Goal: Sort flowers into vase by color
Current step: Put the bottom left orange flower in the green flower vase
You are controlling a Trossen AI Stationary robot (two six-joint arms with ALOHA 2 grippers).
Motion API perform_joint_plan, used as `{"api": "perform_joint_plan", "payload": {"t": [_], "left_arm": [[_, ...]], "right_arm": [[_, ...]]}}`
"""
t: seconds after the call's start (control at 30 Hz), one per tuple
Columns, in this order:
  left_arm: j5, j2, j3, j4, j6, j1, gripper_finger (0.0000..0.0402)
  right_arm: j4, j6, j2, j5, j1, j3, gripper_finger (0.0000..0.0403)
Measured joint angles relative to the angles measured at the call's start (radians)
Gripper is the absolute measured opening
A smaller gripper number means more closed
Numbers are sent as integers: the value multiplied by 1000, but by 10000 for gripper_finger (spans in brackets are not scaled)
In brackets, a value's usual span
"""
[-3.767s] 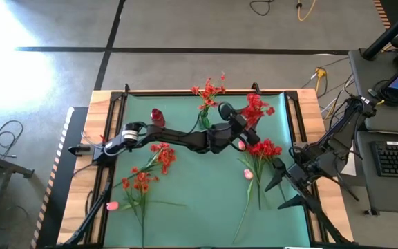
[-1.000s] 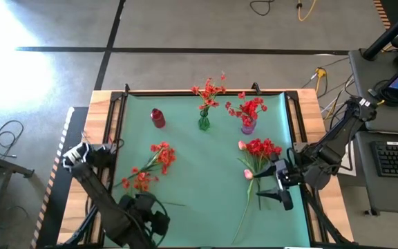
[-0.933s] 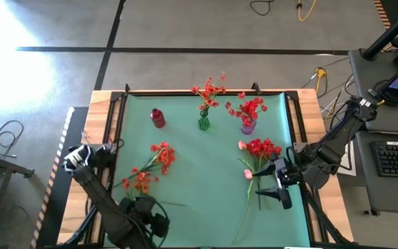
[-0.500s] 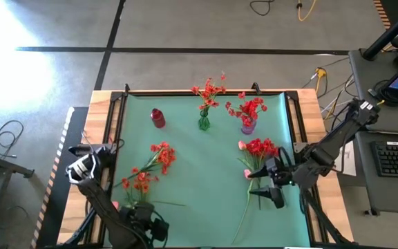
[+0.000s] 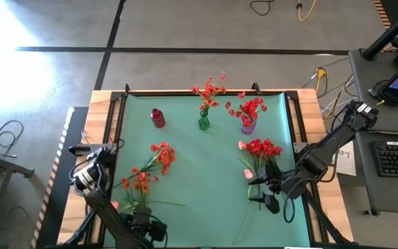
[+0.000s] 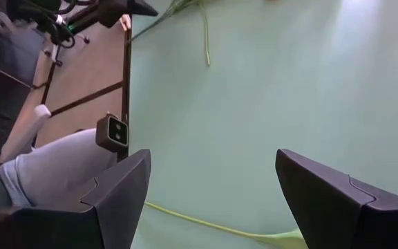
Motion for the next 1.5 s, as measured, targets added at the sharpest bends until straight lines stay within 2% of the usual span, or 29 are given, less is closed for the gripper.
{"api": "perform_joint_plan", "payload": {"t": [0.37,0.97,1.1,1.5], "left_arm": [[16,4,-111,29,-24,-18,247],[6,0,-246,189,-23,-20,235],[4,0,-245,183,-24,-20,196],[24,0,-247,156,-13,-20,21]], "right_arm": [[2,-15,4,0,0,0,302],[3,-32,4,0,0,0,302],[3,-32,4,0,0,0,302],[3,-34,4,0,0,0,302]]}}
